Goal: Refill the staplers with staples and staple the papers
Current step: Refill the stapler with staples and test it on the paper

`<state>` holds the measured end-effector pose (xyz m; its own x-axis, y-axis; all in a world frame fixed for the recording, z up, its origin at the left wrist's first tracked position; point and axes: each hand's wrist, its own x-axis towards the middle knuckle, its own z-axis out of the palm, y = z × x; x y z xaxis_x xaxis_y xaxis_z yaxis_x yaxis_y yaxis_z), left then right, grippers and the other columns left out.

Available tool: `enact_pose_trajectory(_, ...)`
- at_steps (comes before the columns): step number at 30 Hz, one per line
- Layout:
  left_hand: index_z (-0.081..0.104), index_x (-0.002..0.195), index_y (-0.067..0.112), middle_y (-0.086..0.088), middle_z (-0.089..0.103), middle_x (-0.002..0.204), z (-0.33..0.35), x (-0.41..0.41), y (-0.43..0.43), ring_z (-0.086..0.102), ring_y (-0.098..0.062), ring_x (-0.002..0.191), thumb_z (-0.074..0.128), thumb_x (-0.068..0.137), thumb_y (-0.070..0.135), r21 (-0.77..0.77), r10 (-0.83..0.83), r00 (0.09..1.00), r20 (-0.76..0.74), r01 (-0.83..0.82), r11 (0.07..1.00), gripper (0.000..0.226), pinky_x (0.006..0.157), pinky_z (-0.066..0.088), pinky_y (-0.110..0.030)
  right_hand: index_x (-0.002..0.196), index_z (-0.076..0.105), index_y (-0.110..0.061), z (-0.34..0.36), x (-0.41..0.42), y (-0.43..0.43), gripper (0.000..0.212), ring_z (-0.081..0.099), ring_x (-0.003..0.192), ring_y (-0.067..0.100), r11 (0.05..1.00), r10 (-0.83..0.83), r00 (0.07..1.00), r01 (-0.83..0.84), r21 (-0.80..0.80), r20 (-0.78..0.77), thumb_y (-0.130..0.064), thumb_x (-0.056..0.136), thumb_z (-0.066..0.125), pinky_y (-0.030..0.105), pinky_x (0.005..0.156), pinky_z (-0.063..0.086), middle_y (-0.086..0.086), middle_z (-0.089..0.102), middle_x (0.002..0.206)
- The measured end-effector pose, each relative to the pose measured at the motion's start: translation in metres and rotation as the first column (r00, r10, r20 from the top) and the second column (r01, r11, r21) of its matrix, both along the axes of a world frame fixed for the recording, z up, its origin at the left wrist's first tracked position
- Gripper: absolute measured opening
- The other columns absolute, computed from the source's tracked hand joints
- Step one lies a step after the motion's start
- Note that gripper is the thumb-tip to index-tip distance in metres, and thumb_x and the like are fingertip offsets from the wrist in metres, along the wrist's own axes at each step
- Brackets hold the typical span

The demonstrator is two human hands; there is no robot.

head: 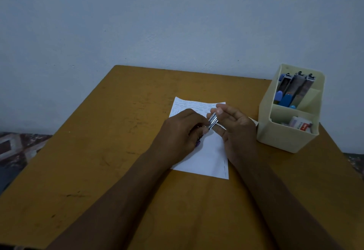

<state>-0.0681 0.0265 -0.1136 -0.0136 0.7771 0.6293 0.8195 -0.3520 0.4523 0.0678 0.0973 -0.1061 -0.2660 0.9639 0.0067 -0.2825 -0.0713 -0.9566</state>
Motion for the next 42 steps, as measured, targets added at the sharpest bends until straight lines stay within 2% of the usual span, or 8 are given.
enact_pose_trajectory(5,0.073,0.088,0.011,0.001,0.069,0.082,0.002,-0.001,-0.001,0.055,-0.003,0.075,0.065,0.083,0.014,0.003,-0.019,1.000,0.023,0.019,1.000,0.009,0.064,0.044,-0.019,0.102,0.064,-0.011,0.000,-0.001,0.000,0.014,0.070,0.089,0.019,1.000,0.013,1.000,-0.013,0.018,0.009,-0.010,0.089,0.060,0.031,0.076,0.056,0.008,0.069,0.101)
enact_pose_trajectory(10,0.070,0.084,0.009,-0.001,0.066,0.078,0.004,0.002,-0.004,0.057,-0.011,0.070,0.065,0.082,0.012,0.001,-0.036,0.999,0.036,0.036,0.999,0.006,0.059,0.048,-0.032,0.103,0.064,-0.013,-0.006,-0.001,0.000,0.014,0.069,0.092,0.020,0.999,-0.014,0.995,0.010,0.040,0.097,-0.012,0.090,0.059,0.037,0.083,0.055,0.009,0.069,0.103)
enact_pose_trajectory(20,0.064,0.075,0.008,-0.003,0.061,0.073,0.009,0.007,-0.007,0.055,-0.014,0.061,0.064,0.077,0.013,-0.051,-0.085,0.995,-0.054,0.082,0.995,0.005,0.054,0.049,-0.038,0.108,0.062,-0.004,-0.009,0.000,0.005,0.019,0.069,0.086,0.021,0.990,-0.134,0.984,0.137,-0.023,0.118,-0.008,0.091,0.057,0.034,0.082,0.055,0.010,0.069,0.098)
enact_pose_trajectory(25,0.063,0.072,0.008,-0.002,0.059,0.071,0.010,0.005,-0.011,0.054,-0.013,0.061,0.067,0.075,0.009,-0.044,-0.083,0.995,-0.053,0.081,0.996,0.005,0.054,0.048,-0.036,0.110,0.061,0.000,-0.007,0.003,0.009,0.021,0.068,0.086,0.023,0.987,-0.149,0.984,0.154,-0.050,0.099,-0.007,0.091,0.056,0.035,0.083,0.055,0.009,0.068,0.096)
enact_pose_trajectory(31,0.061,0.068,0.011,0.004,0.057,0.062,0.011,0.007,-0.012,0.051,-0.011,0.057,0.068,0.084,0.022,-0.065,-0.050,0.998,0.041,0.052,0.997,0.020,0.052,0.041,-0.024,0.100,0.064,-0.012,-0.002,0.005,0.004,0.012,0.070,0.089,0.024,0.997,-0.064,0.993,0.060,0.041,0.102,-0.010,0.090,0.059,0.040,0.085,0.055,0.010,0.069,0.101)
enact_pose_trajectory(34,0.065,0.085,0.016,0.010,0.057,0.059,0.008,0.004,-0.011,0.052,-0.007,0.054,0.069,0.084,0.020,-0.118,-0.012,0.996,0.087,0.023,0.993,0.006,0.053,0.035,-0.011,0.099,0.066,-0.015,0.000,0.004,0.001,0.012,0.070,0.089,0.023,0.993,-0.037,0.994,0.025,0.112,0.103,-0.011,0.088,0.061,0.041,0.084,0.055,0.007,0.071,0.096)
enact_pose_trajectory(35,0.065,0.093,0.018,0.011,0.056,0.059,0.008,0.003,-0.011,0.052,-0.005,0.054,0.067,0.083,0.019,-0.136,-0.009,0.995,0.102,0.023,0.990,0.010,0.054,0.033,-0.008,0.098,0.066,-0.017,0.001,0.003,0.000,0.012,0.070,0.090,0.023,0.991,-0.038,0.993,0.023,0.132,0.112,-0.011,0.088,0.061,0.042,0.084,0.055,0.007,0.072,0.096)
enact_pose_trajectory(42,0.070,0.105,0.024,0.013,0.054,0.067,0.012,-0.005,-0.012,0.049,0.001,0.056,0.053,0.083,0.025,-0.224,-0.043,0.999,-0.031,0.035,0.974,0.029,0.055,0.031,-0.010,0.093,0.066,-0.024,0.006,0.000,-0.005,0.013,0.069,0.090,0.022,0.971,-0.061,0.985,0.022,0.237,0.160,-0.013,0.086,0.064,0.040,0.079,0.056,0.005,0.071,0.098)
